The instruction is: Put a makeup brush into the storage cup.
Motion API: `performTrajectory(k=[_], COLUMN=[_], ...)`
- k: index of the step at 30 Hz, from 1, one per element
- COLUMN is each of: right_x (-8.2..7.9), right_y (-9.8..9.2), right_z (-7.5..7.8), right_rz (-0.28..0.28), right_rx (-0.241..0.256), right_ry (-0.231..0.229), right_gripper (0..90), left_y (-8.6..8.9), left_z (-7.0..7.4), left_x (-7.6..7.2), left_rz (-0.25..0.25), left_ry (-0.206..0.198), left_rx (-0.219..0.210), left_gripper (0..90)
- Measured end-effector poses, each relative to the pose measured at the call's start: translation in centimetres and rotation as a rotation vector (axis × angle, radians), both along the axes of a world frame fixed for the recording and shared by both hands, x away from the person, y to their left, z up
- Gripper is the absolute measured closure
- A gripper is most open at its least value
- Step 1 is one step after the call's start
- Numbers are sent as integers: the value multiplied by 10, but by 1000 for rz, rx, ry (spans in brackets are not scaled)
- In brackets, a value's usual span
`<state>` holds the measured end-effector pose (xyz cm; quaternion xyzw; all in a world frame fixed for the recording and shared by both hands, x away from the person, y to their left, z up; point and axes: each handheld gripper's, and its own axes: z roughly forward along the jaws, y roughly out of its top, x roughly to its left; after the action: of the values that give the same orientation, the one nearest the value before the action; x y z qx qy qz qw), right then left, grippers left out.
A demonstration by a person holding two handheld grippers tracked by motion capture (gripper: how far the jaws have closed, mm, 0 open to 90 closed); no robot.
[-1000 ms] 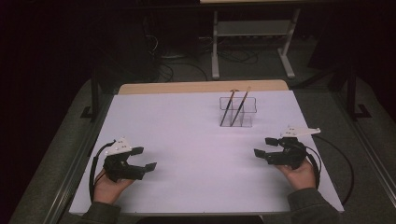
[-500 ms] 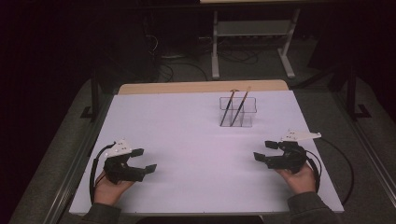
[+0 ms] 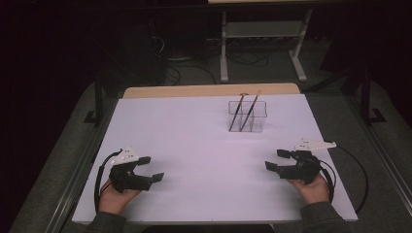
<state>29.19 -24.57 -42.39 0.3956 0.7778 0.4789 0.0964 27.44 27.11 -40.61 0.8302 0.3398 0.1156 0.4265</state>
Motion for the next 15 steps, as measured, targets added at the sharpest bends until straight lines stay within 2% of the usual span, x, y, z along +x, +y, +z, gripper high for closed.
performTrajectory(k=[15], right_x=[-1], right_y=[2], right_z=[-2], right_rz=[6], right_rx=[4], right_ry=[3], right_gripper=[242], left_y=[-1], left_z=[-2], left_x=[2], left_rz=[-5], left_ry=[0], left_rx=[7], left_gripper=[183])
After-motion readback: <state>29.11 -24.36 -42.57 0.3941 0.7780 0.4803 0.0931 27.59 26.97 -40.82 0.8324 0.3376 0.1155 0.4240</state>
